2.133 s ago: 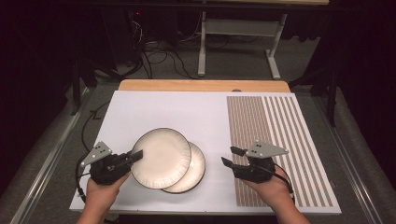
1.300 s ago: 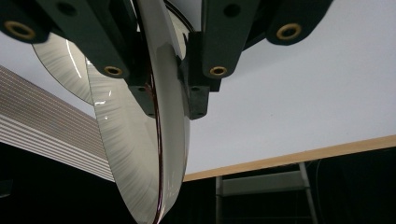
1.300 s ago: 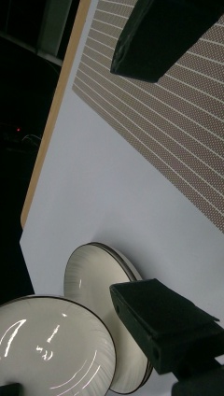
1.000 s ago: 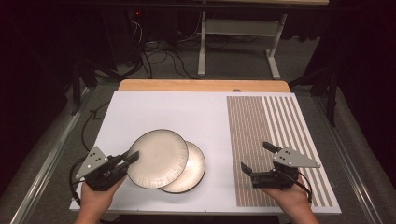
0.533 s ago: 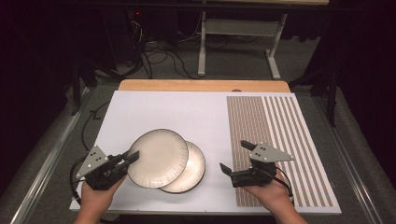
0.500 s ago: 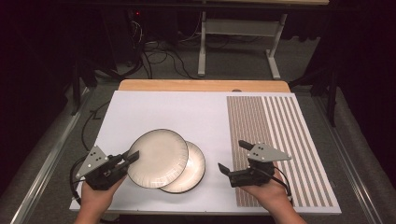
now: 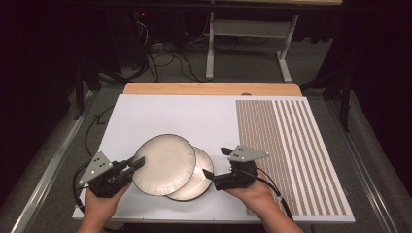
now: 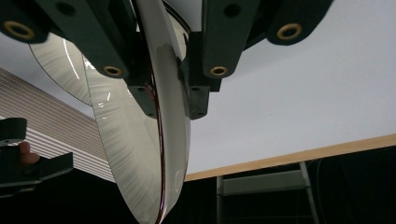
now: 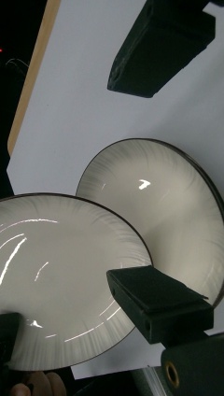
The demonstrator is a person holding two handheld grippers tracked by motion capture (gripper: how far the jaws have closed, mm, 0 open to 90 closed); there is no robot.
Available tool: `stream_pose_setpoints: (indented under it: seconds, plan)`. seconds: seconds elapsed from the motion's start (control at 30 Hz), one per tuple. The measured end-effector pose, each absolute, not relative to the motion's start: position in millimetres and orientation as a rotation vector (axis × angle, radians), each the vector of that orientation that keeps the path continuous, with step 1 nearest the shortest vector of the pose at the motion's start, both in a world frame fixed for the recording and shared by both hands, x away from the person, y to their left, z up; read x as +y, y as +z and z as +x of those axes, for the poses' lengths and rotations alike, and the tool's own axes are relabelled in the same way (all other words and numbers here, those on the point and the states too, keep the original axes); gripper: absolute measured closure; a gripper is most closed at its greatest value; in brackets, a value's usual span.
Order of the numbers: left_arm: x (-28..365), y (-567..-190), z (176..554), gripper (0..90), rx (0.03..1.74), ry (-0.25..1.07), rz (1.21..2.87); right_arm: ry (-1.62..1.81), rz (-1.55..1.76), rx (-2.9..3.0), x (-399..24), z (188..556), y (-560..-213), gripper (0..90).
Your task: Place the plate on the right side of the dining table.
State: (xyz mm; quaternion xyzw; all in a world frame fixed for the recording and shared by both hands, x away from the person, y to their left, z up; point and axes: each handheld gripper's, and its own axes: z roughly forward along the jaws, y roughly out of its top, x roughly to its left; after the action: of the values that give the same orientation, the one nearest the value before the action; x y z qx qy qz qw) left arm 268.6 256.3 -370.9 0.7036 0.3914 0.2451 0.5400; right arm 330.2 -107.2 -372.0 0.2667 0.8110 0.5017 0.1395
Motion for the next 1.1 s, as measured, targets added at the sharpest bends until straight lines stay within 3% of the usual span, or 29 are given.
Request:
stream_pose_setpoints:
  seconds: [0.47, 1.1]
  plan:
    - [256.1, -370.9, 268.2, 78.6, 0.924, 0.591, 1.675, 1.449, 0.807, 2.436, -67.7, 339.0, -389.3, 21.9]
    - [256.2, -371.5, 267.9, 78.6, 0.923, 0.594, 1.670, 1.435, 0.893, 2.479, -47.7, 344.0, -408.3, 57.6]
